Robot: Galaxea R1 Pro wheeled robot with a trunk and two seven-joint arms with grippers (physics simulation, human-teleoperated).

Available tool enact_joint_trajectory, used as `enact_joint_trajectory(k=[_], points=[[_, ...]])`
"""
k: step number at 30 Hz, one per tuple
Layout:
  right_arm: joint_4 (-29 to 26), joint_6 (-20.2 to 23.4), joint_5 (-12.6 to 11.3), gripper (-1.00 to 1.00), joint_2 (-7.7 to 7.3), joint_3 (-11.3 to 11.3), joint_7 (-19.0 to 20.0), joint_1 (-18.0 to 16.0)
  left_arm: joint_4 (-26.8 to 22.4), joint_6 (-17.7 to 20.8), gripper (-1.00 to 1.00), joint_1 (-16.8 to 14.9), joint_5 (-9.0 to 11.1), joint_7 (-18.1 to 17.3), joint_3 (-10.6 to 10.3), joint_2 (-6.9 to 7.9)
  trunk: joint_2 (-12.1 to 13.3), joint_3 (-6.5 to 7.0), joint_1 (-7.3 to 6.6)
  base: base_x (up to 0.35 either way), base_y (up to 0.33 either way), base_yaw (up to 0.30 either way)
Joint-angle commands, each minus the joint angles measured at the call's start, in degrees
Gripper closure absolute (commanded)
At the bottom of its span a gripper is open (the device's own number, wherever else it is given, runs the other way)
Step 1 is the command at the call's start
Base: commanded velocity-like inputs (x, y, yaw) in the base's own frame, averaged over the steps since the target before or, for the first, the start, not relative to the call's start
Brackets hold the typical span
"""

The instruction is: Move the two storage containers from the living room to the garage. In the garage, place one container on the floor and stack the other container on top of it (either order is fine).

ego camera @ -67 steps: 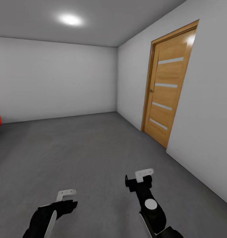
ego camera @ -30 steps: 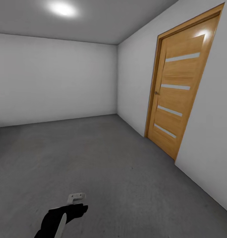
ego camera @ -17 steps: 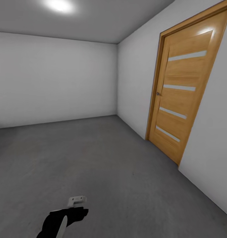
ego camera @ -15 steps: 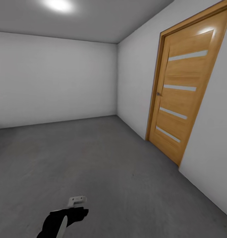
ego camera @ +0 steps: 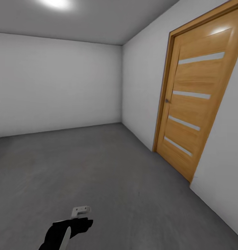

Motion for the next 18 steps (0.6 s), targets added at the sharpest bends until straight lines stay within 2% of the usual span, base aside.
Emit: enact_joint_trajectory(k=[1,5,11,18], points=[[0.0,0.0,0.0,-1.00,0.01,0.0,0.0,0.0,0.0,0.0,-1.00,0.0,0.0,0.0,0.0,0.00,0.4,0.19,-0.23,0.341,-0.093,0.000],[0.0,0.0,0.0,-1.00,0.02,0.0,0.1,0.0,-0.1,0.0,-1.00,0.0,0.0,0.0,0.0,0.00,2.0,0.90,-1.11,0.341,-0.093,-0.111],[0.0,-0.1,-0.2,-1.00,0.02,0.1,0.0,0.0,0.2,0.0,-1.00,0.0,0.0,-0.1,0.0,0.00,4.4,1.98,-2.42,0.341,-0.069,-0.273],[0.2,0.0,-0.3,-1.00,0.11,0.1,-0.1,0.0,0.1,0.0,-1.00,0.0,0.0,-0.1,0.0,0.01,6.8,3.06,-3.74,0.342,0.062,-0.291]])
